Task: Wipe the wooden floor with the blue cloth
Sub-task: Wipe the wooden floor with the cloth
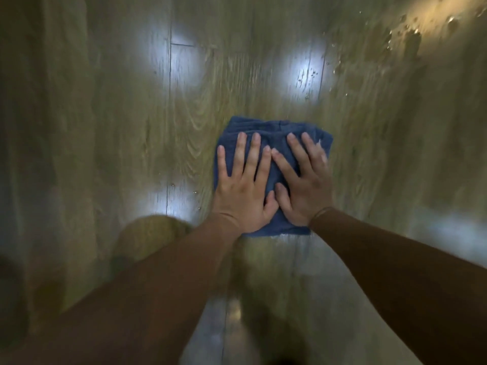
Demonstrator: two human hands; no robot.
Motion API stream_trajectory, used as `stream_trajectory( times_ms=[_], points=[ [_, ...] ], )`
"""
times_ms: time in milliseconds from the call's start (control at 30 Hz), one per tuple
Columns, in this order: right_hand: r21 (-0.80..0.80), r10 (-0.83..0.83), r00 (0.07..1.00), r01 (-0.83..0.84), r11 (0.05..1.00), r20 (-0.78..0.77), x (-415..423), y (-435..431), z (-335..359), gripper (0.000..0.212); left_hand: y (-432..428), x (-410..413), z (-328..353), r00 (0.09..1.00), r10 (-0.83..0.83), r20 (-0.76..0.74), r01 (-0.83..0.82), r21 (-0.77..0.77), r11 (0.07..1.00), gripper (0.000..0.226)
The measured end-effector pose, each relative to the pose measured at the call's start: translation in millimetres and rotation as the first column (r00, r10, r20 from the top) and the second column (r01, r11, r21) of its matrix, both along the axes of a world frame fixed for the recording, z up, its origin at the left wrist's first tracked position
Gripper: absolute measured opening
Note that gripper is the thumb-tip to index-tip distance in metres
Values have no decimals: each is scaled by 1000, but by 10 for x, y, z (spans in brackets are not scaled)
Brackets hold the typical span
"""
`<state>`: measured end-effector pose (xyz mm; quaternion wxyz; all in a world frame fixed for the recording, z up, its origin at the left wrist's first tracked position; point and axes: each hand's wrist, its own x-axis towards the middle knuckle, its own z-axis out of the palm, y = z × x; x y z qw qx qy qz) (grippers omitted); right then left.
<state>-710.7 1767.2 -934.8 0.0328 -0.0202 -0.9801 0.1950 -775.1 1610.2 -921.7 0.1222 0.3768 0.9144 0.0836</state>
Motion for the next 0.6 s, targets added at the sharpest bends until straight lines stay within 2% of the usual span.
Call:
stream_trajectory(
  times_ms=[267, 600],
  points=[
    [3, 1, 1000, -1, 1000, 21, 12, 8, 8, 57, 22, 21, 57, 1000, 4, -24, -6, -96, 995, 76],
    [-8, -9, 1000, 9, 1000, -25, 27, 7, -16, 55, -7, 18, 10, 997, -25, -69, 19, -85, 996, 73]
  ],
)
